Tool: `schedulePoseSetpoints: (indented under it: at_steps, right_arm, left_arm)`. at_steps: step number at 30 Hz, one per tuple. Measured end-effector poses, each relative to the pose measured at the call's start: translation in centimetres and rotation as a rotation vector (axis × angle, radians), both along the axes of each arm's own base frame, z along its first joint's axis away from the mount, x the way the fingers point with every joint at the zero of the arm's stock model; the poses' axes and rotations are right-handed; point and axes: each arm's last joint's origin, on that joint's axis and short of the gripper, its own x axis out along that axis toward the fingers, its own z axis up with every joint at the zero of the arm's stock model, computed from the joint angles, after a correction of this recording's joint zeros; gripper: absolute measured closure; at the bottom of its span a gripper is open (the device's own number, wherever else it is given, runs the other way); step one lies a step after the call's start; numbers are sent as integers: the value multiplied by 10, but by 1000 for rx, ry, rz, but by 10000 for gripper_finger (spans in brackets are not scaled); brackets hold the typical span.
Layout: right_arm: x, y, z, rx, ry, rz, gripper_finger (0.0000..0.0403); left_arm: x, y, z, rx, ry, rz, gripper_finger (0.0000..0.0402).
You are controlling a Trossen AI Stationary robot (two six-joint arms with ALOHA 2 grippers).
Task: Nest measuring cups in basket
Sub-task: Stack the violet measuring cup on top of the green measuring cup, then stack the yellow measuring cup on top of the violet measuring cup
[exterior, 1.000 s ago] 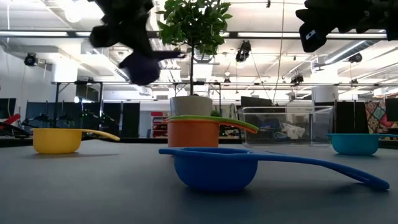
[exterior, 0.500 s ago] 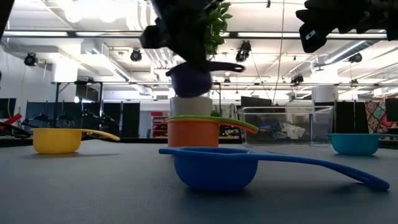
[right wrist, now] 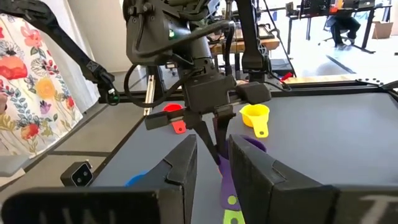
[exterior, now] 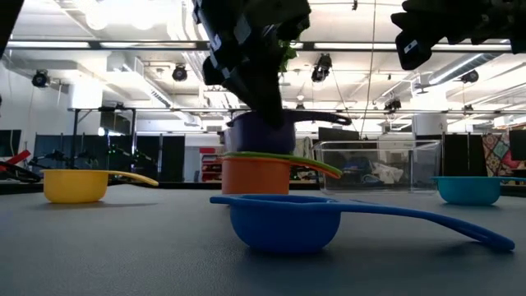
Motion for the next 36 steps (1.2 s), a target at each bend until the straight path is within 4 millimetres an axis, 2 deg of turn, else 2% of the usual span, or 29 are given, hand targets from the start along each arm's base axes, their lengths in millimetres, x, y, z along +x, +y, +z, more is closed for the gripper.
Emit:
schedulePoseSetpoints:
  at_steps: [5,13,18,23,26,31,36]
  right_arm:
    - [0,0,0,-1,0,0,325]
    - [0,0,0,-2,0,0,325]
    - [0,0,0,-2,0,0,318]
    - [0,0,0,0,2,0,318]
    - [0,0,-1,-1,10,0,323]
    - [0,0,-1,-3,11,0,325]
    - [0,0,-1,0,12,0,318]
  left_arm:
    - [-1,1,-3,8,24,7,364]
    - [-5,3,-3,32,41,47,269]
    - [-13,3,6,32,67,66,226]
    - [-42,-5,27,122,102,137,210]
    - [-65,-12,30,164,135,189,211]
    - [-100,-9,12,84,245,258,222]
    - [-138,4,-7,24,284,337,230]
